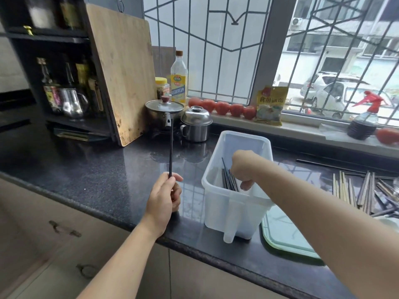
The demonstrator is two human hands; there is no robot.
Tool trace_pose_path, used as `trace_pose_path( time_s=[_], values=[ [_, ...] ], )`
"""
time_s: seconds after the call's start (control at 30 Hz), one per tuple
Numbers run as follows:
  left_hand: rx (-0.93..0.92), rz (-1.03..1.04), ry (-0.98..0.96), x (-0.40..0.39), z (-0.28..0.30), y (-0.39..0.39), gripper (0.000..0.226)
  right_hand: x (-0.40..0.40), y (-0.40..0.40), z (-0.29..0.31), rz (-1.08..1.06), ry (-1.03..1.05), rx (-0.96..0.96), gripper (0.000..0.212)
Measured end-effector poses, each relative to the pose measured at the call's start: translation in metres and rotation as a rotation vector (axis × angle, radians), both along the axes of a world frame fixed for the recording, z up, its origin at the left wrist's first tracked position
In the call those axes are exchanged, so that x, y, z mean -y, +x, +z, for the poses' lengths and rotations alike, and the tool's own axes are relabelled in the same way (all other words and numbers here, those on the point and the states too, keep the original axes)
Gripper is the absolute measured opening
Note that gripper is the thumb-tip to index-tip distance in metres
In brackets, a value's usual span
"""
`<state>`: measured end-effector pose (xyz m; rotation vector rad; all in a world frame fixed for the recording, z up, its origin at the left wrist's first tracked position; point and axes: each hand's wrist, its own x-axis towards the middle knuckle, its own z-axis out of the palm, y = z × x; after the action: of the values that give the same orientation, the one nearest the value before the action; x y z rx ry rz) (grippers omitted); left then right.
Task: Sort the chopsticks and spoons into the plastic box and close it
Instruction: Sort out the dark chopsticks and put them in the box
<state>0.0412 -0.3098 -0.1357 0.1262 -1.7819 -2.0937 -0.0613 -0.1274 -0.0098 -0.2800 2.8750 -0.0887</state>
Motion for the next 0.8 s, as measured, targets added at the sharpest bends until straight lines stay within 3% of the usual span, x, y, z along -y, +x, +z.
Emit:
trace_pose_path(
  time_s=[0.1,0.2,0.27,0.33,0.47,0.63,0.7,0.8],
  values=[
    [-0.017,0.006,-0.043,0.000,0.001,0.001,0.024,-0.003,-0.003,0.000,-0.018,-0.156,-0.184,0.014],
    [-0.062,0.010,-0.112,-0.001,0.001,0.003,0.027,0.000,0.001,0.010,0.023,-0.562,-0.693,0.018],
    [-0.089,-0.005,-0.180,-0.001,-0.001,0.003,0.032,0.005,0.021,0.021,0.133,-0.761,-0.867,0.019],
    [-0.118,-0.001,-0.245,-0.002,-0.003,0.003,0.033,0.013,0.044,0.029,0.268,-0.807,-0.779,0.021],
    [-0.156,-0.002,-0.312,-0.004,-0.007,0.005,0.034,0.034,0.076,0.024,0.425,-0.736,-0.311,0.025],
    [-0.168,-0.049,-0.350,-0.007,-0.007,0.008,0.037,0.035,0.070,0.013,0.447,-0.781,-0.160,0.020],
    [-0.127,-0.069,-0.393,-0.005,-0.008,0.006,0.050,0.033,0.070,0.014,0.416,-0.863,-0.224,0.020],
    [-0.057,-0.072,-0.431,-0.001,-0.009,0.003,0.063,0.025,0.075,0.027,0.188,-1.340,-0.539,0.025]
  ],
)
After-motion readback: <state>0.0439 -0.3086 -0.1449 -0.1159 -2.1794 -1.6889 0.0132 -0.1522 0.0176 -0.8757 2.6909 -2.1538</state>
